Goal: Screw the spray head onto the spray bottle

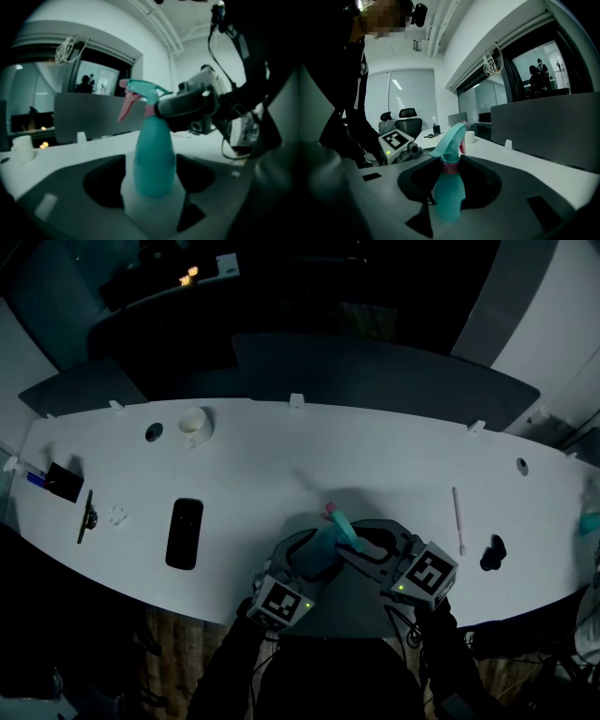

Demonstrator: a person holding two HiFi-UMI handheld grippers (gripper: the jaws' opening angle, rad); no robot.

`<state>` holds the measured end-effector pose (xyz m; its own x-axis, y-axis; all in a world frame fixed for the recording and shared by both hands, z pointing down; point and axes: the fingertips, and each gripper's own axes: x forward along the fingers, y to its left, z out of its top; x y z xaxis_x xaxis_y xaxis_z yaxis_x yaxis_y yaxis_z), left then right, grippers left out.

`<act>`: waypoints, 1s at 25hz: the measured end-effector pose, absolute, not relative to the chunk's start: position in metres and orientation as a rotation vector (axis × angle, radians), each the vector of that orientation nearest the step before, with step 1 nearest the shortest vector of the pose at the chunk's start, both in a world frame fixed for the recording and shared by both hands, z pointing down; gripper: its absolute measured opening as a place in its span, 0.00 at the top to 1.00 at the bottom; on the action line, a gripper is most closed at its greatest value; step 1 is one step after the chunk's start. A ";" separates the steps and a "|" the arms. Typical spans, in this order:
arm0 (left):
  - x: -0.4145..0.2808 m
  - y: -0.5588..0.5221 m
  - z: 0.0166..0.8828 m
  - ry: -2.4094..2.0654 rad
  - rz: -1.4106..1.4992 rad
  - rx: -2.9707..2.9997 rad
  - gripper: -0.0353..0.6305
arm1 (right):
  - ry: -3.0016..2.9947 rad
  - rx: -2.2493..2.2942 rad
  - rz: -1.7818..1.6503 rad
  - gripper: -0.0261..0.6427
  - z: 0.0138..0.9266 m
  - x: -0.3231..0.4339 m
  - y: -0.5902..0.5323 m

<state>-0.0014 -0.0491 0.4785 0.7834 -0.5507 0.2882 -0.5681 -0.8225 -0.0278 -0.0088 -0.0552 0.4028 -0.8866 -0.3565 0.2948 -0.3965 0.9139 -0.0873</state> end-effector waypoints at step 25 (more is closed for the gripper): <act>0.014 -0.046 0.478 -1.054 0.589 2.898 0.48 | -2.804 0.597 0.245 0.76 0.403 0.003 -0.055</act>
<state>0.0141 -0.0458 0.4784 0.7040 -0.6195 0.3471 -0.6202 -0.7745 -0.1246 0.0033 -0.0553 0.4029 -0.8805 -0.3754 0.2895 -0.4199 0.9011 -0.1087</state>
